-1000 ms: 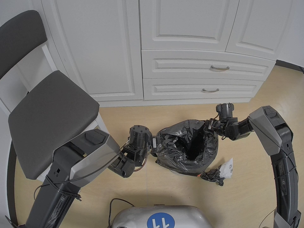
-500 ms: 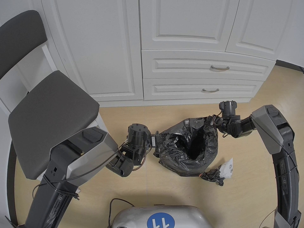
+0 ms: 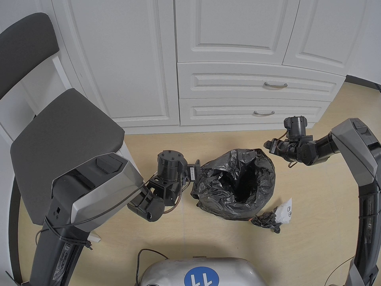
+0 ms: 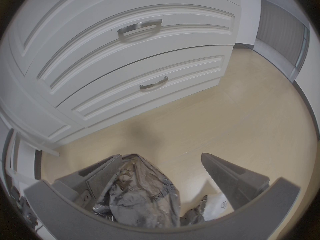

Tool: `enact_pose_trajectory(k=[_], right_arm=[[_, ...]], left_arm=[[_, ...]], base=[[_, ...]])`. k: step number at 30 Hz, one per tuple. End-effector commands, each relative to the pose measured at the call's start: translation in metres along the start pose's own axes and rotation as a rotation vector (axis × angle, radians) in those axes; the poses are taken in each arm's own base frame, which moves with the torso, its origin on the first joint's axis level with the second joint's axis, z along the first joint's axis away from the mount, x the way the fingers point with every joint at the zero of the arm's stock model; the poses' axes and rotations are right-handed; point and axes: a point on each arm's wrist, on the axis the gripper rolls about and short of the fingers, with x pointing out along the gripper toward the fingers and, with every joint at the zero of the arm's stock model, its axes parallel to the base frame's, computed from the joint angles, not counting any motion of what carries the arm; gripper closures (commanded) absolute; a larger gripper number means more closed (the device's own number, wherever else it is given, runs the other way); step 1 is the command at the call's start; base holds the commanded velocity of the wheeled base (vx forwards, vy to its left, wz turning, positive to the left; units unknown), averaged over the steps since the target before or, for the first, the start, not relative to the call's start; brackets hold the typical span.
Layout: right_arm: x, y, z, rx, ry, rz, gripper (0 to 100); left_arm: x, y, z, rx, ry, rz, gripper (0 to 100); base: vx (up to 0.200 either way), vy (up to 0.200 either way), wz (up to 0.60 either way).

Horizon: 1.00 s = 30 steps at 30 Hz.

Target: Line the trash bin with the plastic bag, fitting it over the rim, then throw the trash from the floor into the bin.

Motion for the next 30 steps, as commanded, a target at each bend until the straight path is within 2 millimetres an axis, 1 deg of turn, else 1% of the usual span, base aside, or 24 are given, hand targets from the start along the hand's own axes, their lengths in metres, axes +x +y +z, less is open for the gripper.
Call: enact_pose_trajectory(k=[1,4,5,6,7,9,11,13,14,15,16,19,20,24,30], right_arm=[[-0.005,-0.013,0.003,-0.023,0.012,-0.023,0],[-0.007,-0.037,-0.005,-0.091,0.086,-0.025,0],[-0.007,-0.037,-0.005,-0.091,0.086,-0.025,0],[-0.010,-0.045,-0.007,-0.119,0.120,-0.012,0],[-0.014,-0.059,-0.012,-0.161,0.184,0.016,0],[-0.013,-0.066,-0.018,-0.180,0.221,0.034,0],[-0.008,-0.076,-0.029,-0.197,0.272,0.076,0],[0.003,-0.079,-0.042,-0.193,0.308,0.091,0],[0.005,-0.079,-0.043,-0.195,0.310,0.091,0],[0.013,-0.082,-0.053,-0.195,0.329,0.086,0],[0.017,-0.083,-0.058,-0.195,0.341,0.084,0],[0.027,-0.081,-0.074,-0.192,0.374,0.091,0],[0.027,-0.081,-0.074,-0.192,0.374,0.091,0],[0.044,-0.070,-0.094,-0.095,0.408,0.107,0],[0.070,-0.063,-0.089,0.069,0.354,0.082,0]], left_arm=[[-0.004,-0.003,0.004,0.000,-0.004,-0.006,0],[-0.005,-0.003,0.005,-0.001,-0.007,-0.006,0],[-0.005,-0.003,0.005,-0.001,-0.007,-0.006,0],[-0.005,-0.003,0.005,0.000,-0.004,-0.006,0],[-0.005,-0.004,0.003,0.003,-0.001,-0.008,0],[-0.006,-0.005,0.003,0.004,-0.001,-0.010,0],[-0.006,-0.006,0.003,0.003,-0.005,-0.012,0],[-0.006,-0.006,0.004,-0.002,-0.018,-0.015,0],[-0.006,-0.007,0.004,-0.002,-0.019,-0.017,0],[-0.006,-0.006,0.004,-0.003,-0.022,-0.016,0],[-0.006,-0.006,0.003,-0.002,-0.019,-0.015,0],[-0.006,-0.007,0.004,-0.003,-0.021,-0.019,0],[-0.006,-0.006,0.004,-0.003,-0.021,-0.018,0],[-0.006,-0.006,0.003,-0.003,-0.020,-0.019,0],[-0.006,-0.008,0.004,-0.005,-0.025,-0.023,0]], base=[[0.000,0.000,0.00],[0.000,0.000,0.00],[0.000,0.000,0.00],[0.000,0.000,0.00],[0.000,0.000,0.00],[0.000,0.000,0.00],[0.000,0.000,0.00],[0.000,0.000,0.00],[0.000,0.000,0.00],[0.000,0.000,0.00],[0.000,0.000,0.00],[0.000,0.000,0.00],[0.000,0.000,0.00],[0.000,0.000,0.00],[0.000,0.000,0.00]])
